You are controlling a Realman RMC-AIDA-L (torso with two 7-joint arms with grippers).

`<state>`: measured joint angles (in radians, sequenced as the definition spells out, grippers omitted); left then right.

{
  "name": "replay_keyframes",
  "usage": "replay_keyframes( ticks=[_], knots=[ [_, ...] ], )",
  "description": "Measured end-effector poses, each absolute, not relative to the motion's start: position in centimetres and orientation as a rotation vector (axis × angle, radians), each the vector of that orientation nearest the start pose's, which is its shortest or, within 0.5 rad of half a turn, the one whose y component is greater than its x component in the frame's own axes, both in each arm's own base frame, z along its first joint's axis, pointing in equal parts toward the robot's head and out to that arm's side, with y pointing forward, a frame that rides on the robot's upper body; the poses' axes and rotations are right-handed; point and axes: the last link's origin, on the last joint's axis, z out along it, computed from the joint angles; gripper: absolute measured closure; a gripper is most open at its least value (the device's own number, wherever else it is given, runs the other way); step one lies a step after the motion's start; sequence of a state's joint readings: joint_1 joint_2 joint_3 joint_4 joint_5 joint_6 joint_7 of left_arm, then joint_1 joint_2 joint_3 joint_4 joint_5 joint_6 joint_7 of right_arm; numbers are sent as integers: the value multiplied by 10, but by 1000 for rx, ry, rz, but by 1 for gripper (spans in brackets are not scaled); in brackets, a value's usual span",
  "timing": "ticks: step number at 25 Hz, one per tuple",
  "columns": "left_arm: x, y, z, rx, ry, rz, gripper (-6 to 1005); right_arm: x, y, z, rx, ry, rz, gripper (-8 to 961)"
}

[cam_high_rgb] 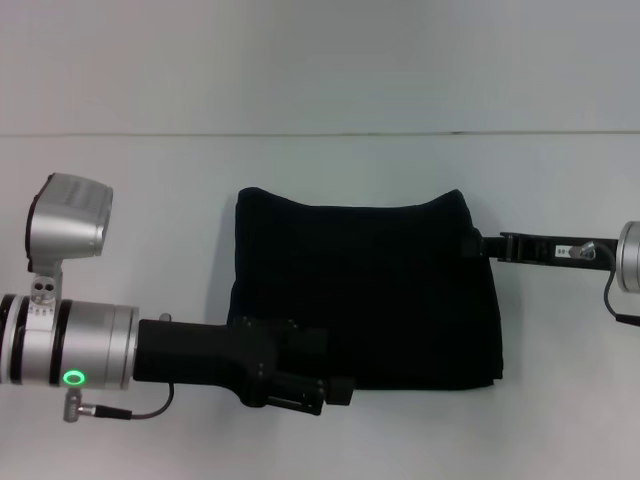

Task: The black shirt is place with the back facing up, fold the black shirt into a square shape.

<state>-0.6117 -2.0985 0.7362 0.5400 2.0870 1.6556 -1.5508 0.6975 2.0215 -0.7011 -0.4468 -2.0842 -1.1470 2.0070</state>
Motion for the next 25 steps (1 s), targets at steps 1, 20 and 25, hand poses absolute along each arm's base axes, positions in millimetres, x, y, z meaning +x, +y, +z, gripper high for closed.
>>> replay_keyframes(
  ticks=[1, 20, 25],
  knots=[
    [-235, 313, -38, -2961, -896, -743, 51, 275, 392, -16, -2292, 1486, 540, 918],
    [-227, 363, -36, -2653, -974, -777, 51, 284, 402, 31, -2200, 1418, 628, 359],
    [-220, 377, -56, -2625, -830, -659, 51, 281, 405, 40, -2182, 1370, 705, 319]
  ],
)
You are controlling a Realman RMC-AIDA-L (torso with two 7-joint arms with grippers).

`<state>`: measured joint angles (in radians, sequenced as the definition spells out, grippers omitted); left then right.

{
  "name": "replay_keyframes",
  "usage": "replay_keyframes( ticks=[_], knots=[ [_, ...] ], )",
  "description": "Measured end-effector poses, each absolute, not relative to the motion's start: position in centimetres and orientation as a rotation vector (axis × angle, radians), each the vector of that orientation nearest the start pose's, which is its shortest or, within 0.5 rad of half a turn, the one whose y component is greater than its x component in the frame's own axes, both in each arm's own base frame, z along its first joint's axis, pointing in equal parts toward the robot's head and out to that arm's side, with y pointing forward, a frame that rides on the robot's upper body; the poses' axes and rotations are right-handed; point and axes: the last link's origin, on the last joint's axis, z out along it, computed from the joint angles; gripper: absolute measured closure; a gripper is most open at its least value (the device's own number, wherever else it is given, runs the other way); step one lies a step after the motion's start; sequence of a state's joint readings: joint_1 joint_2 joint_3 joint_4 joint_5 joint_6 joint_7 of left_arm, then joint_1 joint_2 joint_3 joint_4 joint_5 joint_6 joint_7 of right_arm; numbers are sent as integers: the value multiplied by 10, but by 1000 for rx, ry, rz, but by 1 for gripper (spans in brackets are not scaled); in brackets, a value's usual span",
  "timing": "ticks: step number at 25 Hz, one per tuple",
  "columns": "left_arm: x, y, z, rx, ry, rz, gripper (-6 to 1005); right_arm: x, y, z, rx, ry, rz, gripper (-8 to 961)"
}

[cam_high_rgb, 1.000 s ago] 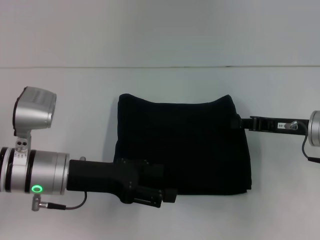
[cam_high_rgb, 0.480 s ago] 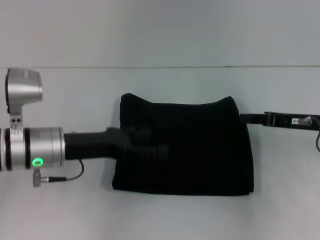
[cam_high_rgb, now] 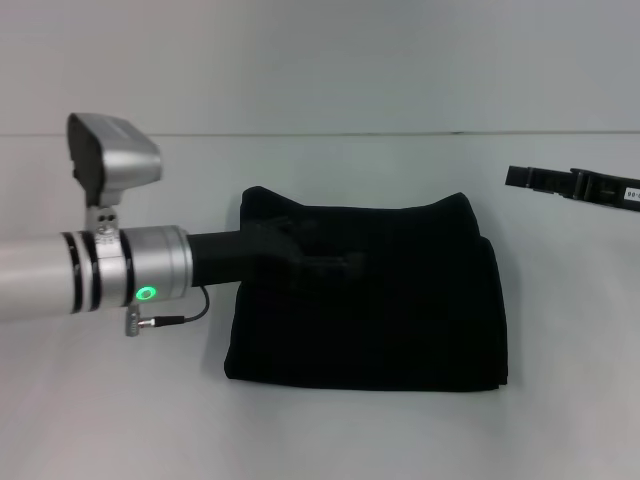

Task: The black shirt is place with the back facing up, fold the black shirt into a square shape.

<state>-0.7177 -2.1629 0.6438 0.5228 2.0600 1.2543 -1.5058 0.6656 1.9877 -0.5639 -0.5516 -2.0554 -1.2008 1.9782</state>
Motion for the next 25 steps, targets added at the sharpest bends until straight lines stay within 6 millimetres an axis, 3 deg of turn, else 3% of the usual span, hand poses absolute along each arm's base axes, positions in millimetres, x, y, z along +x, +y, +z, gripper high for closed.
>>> replay_keyframes(
  ticks=[12, 25],
  knots=[
    [-220, 398, -75, -2530, -581, -521, 51, 277, 404, 36, -2201, 1333, 733, 279],
    [-239, 391, -91, -2488, -535, -423, 53, 276, 405, 34, -2200, 1327, 734, 299]
  ],
)
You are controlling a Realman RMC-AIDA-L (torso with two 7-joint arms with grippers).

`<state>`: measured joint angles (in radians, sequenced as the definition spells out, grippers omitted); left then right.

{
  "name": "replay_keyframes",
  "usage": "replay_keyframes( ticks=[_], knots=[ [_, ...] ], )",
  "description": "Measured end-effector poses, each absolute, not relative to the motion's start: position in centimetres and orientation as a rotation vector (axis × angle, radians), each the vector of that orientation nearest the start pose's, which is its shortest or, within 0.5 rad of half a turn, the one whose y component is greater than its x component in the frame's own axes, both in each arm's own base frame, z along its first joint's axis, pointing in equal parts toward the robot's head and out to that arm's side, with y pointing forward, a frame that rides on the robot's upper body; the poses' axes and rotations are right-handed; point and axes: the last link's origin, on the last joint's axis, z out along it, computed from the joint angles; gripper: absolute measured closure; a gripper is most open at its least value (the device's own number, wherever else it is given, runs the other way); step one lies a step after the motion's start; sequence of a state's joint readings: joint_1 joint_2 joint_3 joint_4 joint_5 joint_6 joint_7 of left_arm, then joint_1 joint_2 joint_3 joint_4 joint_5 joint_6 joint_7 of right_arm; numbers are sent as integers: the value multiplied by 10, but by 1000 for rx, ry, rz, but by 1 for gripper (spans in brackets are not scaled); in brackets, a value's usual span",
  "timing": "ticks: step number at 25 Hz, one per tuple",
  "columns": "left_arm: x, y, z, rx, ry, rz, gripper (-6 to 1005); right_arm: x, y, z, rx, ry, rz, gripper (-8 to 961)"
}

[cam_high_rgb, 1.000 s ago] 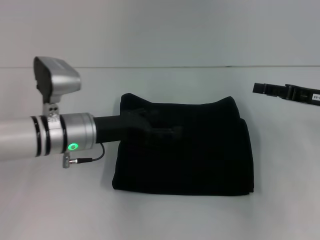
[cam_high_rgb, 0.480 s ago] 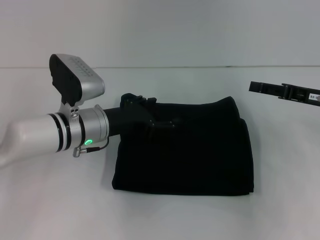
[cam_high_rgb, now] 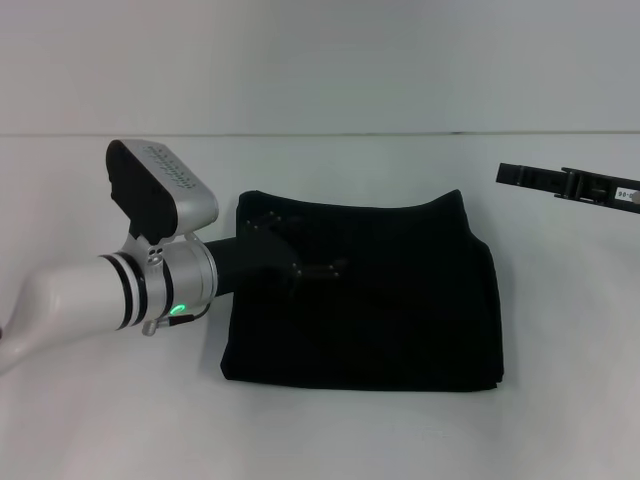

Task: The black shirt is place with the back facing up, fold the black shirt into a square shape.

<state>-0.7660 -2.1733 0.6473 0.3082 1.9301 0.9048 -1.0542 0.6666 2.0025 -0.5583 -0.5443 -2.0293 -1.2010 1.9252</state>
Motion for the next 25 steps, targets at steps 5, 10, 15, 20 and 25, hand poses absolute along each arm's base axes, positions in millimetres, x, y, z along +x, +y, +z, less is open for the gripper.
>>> replay_keyframes(
  ticks=[5, 10, 15, 20, 25],
  knots=[
    [-244, 389, -91, -2480, -543, -410, 55, 275, 406, 33, -2205, 1310, 730, 306],
    [-235, 382, -89, -2526, -538, -508, 58, 274, 408, 34, -2206, 1295, 725, 314],
    [-221, 373, -83, -2596, -524, -660, 60, 273, 408, 33, -2210, 1290, 724, 321],
    [-209, 366, -84, -2648, -529, -751, 63, 273, 408, 33, -2215, 1283, 722, 329],
    [-203, 356, -74, -2699, -553, -870, 66, 263, 406, 17, -2296, 1167, 702, 336]
  ],
)
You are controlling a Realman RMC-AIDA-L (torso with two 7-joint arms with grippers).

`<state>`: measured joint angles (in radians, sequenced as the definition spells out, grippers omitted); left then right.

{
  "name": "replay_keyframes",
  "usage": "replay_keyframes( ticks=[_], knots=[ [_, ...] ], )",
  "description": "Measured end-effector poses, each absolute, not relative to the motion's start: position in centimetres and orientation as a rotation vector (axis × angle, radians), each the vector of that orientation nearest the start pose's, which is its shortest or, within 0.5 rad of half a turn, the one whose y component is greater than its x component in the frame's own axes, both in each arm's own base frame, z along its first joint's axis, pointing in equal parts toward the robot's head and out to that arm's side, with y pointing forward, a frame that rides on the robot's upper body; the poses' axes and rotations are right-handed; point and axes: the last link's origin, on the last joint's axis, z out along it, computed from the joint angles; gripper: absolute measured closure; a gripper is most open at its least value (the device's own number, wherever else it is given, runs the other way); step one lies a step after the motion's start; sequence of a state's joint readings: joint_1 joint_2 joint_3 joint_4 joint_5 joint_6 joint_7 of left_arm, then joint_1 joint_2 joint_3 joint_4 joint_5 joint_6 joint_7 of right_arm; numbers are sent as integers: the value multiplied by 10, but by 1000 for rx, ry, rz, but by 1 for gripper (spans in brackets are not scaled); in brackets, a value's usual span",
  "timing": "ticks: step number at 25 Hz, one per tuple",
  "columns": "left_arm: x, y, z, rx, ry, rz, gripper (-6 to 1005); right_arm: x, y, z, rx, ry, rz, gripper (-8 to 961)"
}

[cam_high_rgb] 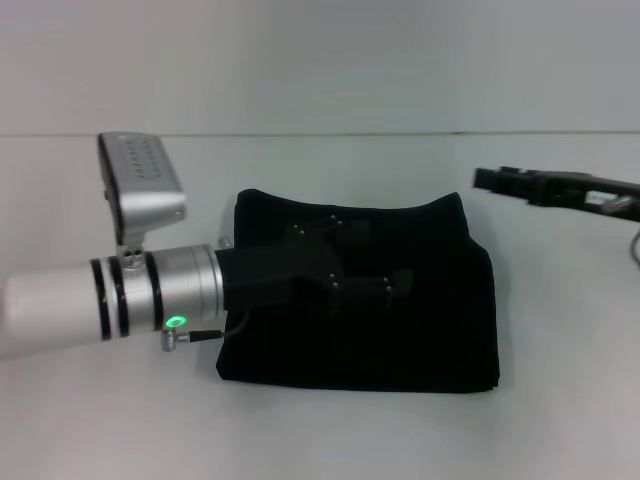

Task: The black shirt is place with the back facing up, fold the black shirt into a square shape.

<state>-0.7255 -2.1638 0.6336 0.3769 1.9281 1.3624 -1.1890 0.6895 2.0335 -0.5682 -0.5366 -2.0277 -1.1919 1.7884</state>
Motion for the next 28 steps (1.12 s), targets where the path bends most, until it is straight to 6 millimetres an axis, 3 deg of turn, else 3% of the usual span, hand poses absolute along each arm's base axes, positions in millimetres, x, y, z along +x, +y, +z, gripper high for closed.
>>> replay_keyframes(
  ticks=[4, 10, 16, 21, 28],
  knots=[
    [-208, 350, -64, -2700, -570, -906, 68, 251, 407, -5, -2369, 1009, 656, 361],
    [-221, 345, -52, -2663, -620, -903, 71, 241, 413, -22, -2428, 893, 563, 429],
    [-228, 343, -49, -2632, -643, -909, 74, 239, 421, -35, -2447, 736, 410, 244],
    [-230, 343, -47, -2627, -658, -907, 77, 241, 418, -45, -2466, 652, 381, 73],
    [-231, 343, -47, -2627, -681, -903, 81, 249, 410, -54, -2482, 624, 367, 7]
  ],
)
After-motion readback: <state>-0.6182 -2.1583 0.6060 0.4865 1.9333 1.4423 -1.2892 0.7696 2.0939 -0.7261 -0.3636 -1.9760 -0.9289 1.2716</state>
